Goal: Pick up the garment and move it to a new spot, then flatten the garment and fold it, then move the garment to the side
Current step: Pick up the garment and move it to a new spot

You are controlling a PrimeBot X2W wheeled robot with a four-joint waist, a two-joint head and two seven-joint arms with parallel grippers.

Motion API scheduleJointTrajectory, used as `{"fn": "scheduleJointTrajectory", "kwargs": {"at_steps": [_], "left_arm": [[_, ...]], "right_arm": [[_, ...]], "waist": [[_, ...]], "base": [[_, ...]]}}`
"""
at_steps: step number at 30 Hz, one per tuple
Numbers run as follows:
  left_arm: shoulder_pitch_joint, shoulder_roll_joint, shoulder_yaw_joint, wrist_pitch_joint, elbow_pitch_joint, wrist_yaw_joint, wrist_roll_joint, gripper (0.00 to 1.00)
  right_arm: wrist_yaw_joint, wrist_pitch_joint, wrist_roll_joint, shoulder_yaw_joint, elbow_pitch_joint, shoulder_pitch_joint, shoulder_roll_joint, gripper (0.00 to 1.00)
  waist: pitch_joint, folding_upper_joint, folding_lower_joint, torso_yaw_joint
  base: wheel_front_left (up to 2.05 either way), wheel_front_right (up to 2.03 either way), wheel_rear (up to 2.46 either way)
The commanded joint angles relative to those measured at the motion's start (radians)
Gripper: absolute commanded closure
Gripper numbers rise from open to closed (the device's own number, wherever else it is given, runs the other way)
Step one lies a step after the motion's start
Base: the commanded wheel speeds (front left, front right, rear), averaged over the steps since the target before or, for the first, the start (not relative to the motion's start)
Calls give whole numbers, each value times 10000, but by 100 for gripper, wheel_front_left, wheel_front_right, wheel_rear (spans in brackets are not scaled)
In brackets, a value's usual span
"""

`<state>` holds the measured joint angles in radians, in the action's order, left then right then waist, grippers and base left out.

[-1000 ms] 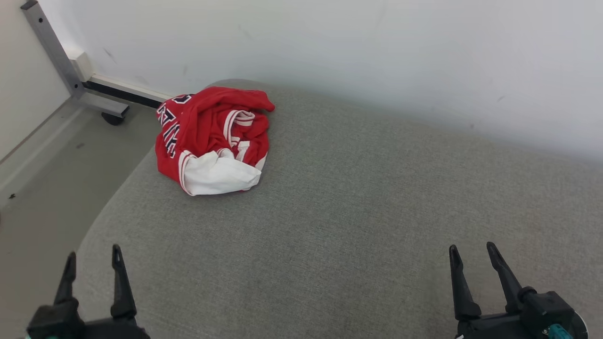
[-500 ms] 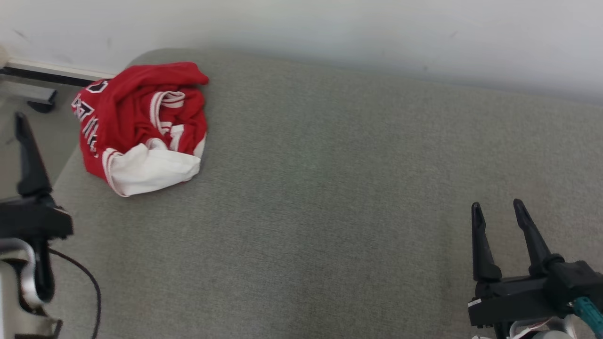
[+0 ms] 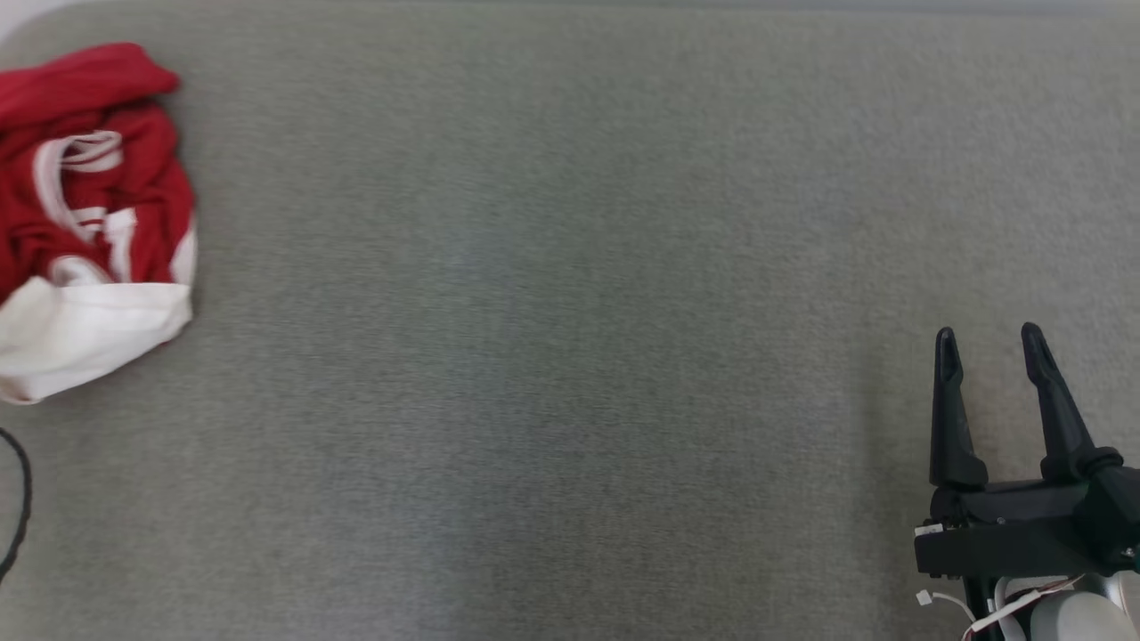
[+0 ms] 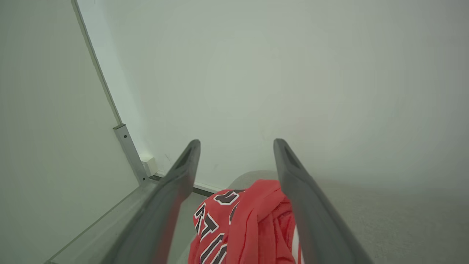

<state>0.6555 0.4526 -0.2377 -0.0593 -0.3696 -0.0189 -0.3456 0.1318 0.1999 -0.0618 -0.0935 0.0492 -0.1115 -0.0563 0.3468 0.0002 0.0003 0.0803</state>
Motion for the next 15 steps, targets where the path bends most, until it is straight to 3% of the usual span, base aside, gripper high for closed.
{"fn": "scheduleJointTrajectory", "kwargs": {"at_steps": [1, 15], "left_arm": [[176, 206, -20, 142, -415, -65, -34, 0], [561, 785, 141, 1142, -3600, -183, -165, 0]], "right_arm": [[-21, 53, -28, 30, 93, -113, -41, 0], [-21, 63, -38, 107, 91, -71, -64, 0]], "waist": [[761, -2, -3, -808], [739, -2, -3, -1133]], "base": [[0, 0, 0], [0, 0, 0]]}}
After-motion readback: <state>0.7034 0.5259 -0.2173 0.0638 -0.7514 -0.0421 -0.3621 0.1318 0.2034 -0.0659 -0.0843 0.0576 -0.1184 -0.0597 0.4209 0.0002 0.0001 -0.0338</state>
